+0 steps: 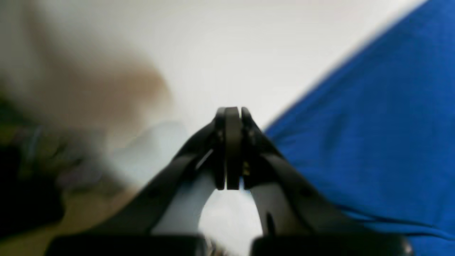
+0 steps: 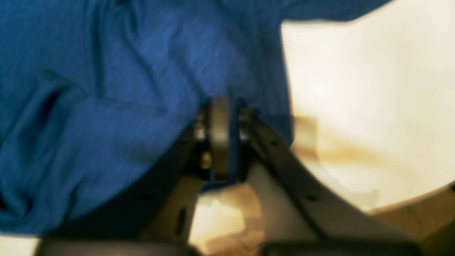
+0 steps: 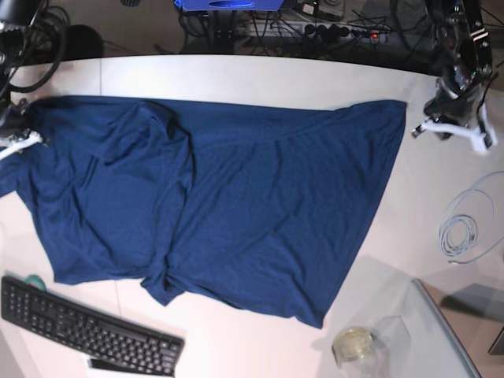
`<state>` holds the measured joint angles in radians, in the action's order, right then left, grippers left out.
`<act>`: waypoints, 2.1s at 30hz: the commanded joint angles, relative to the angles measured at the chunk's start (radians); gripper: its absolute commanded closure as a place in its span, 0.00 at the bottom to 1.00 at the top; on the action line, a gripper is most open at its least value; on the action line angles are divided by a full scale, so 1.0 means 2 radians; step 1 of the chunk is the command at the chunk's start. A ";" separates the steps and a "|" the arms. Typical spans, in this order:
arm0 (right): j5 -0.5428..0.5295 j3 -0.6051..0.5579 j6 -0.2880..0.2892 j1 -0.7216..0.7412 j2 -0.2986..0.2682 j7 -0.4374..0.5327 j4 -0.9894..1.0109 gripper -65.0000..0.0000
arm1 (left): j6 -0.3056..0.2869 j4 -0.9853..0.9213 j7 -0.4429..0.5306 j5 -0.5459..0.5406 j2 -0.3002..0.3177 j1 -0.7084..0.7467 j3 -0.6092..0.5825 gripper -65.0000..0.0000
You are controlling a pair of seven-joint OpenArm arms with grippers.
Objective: Layout the t-shirt on the table in an organized manner, then fold the t-shirt properly
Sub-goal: 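Grasp the shirt fabric with the right gripper and drag it outward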
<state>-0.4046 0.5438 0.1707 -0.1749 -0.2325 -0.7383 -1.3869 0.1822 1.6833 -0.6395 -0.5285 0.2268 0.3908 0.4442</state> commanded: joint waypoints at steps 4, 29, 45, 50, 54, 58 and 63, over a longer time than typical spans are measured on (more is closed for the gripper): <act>-0.001 0.002 -0.001 0.018 -0.021 0.024 0.052 0.99 | 0.002 -0.061 0.008 0.003 0.009 -0.065 -0.052 1.00; -0.001 -0.117 0.077 -0.024 0.018 -0.051 -0.216 0.35 | 0.001 -0.048 0.008 0.125 -0.001 -0.070 -0.011 1.00; -0.001 -0.347 -0.058 0.211 0.048 0.027 0.089 0.12 | 0.000 -0.049 0.010 0.125 0.020 0.000 0.104 1.00; -0.001 -0.347 -0.071 0.214 0.048 0.047 0.117 0.20 | 0.000 -0.050 0.010 0.126 0.020 0.000 0.115 1.00; -0.001 -0.347 -0.071 0.213 0.047 0.048 0.117 0.42 | 0.000 -0.050 0.010 0.126 0.020 0.000 0.113 1.00; -0.004 -0.346 -0.070 0.204 0.054 0.027 0.114 0.47 | 0.000 -0.050 0.010 0.126 0.019 -0.001 0.110 1.00; -0.001 -0.346 -0.070 0.204 0.071 0.027 0.133 0.45 | 0.000 -0.050 0.010 0.126 0.019 -0.001 0.110 1.00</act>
<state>-0.4118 -0.1520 0.0257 0.2085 -0.0757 -0.7010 -1.1069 0.1818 1.5688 -0.6392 -0.2852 0.2493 0.3882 0.6594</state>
